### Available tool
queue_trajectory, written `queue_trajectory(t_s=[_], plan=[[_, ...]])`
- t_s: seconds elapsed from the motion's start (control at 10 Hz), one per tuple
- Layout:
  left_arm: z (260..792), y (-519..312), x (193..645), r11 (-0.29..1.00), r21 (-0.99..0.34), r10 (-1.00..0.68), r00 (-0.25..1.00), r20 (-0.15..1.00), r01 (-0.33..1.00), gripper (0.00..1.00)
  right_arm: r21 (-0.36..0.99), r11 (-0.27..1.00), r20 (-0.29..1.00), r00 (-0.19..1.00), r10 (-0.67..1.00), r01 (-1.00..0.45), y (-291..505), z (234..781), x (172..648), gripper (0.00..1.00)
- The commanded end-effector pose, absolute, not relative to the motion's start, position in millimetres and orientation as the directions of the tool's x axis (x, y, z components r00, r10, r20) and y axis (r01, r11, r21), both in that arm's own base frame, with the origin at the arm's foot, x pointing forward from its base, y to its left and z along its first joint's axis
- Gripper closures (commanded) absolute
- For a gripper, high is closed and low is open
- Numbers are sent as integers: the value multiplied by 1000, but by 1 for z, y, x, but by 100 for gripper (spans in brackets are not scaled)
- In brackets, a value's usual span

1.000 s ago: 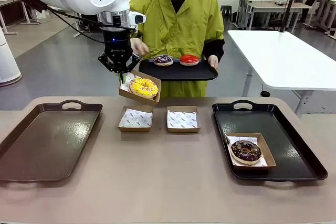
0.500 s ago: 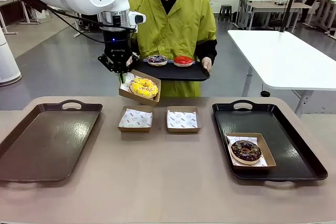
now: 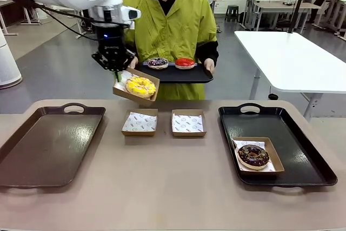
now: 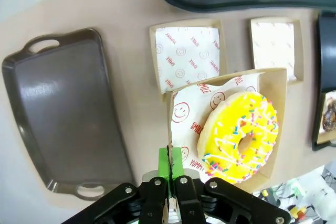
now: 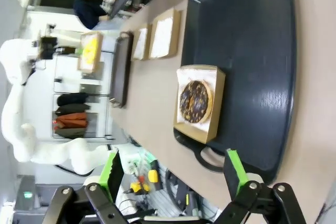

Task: Individually package the donuts and arrange them on the tray.
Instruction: Place the picked Paper togo box on the Handle tray while simultaneously picking up another Paper togo box from the table with the other hand.

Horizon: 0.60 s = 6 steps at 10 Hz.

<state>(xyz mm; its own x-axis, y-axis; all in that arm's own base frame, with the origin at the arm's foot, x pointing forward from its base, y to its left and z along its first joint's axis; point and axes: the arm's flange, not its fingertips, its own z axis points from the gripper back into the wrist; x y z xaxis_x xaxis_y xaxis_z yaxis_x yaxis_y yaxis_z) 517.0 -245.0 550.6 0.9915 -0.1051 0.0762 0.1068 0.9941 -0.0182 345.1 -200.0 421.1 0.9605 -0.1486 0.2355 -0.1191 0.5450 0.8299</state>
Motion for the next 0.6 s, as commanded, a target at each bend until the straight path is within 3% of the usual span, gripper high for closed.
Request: queue_trajectory(t_s=[0.0,0.2,0.5], plan=[[555,-177,490,981,-107,-159,985,63,165,99,757,650,197,972,-126,-69,-155,455,387,0],[543,-132,465,971,-156,-170,982,76,180,99,670,738,213,973,-87,-81,-99,478,424,0],[516,-83,423,976,-116,-177,981,74,184,99,532,839,263,964,-38,-112,-1,504,471,0]])
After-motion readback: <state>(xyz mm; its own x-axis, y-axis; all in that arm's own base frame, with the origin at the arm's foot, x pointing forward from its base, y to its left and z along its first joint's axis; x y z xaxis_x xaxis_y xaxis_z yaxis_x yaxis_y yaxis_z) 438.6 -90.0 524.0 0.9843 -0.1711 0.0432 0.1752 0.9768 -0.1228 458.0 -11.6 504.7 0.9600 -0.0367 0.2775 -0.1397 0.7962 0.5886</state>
